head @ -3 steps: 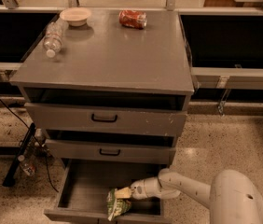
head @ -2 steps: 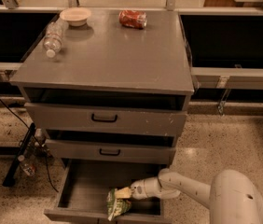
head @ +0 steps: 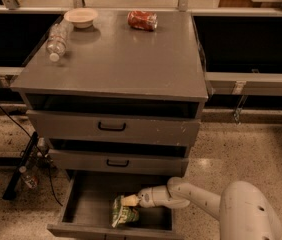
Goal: Place green jalapeno chip bag into bottom drawer
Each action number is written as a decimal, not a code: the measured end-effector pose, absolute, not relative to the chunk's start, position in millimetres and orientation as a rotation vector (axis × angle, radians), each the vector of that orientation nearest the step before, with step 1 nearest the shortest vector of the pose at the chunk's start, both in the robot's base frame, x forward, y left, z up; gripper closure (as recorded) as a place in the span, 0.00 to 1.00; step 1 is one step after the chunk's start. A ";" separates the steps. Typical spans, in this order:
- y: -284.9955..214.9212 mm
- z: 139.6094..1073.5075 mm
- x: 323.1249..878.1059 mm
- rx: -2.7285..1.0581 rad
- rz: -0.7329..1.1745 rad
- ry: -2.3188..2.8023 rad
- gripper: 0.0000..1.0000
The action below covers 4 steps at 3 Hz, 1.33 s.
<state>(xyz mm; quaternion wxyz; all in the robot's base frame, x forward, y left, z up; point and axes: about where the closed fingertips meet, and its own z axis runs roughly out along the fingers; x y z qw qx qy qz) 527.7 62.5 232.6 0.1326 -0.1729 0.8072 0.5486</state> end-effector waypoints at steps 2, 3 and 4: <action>68.6 216.3 532.2 -0.472 1.587 2.362 1.00; 70.8 216.8 531.5 -0.482 1.540 2.392 1.00; 75.9 210.6 533.0 -0.450 1.393 2.458 1.00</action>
Offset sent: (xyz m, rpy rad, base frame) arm 0.0131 0.0084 -0.0367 -0.0242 0.0395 -0.0415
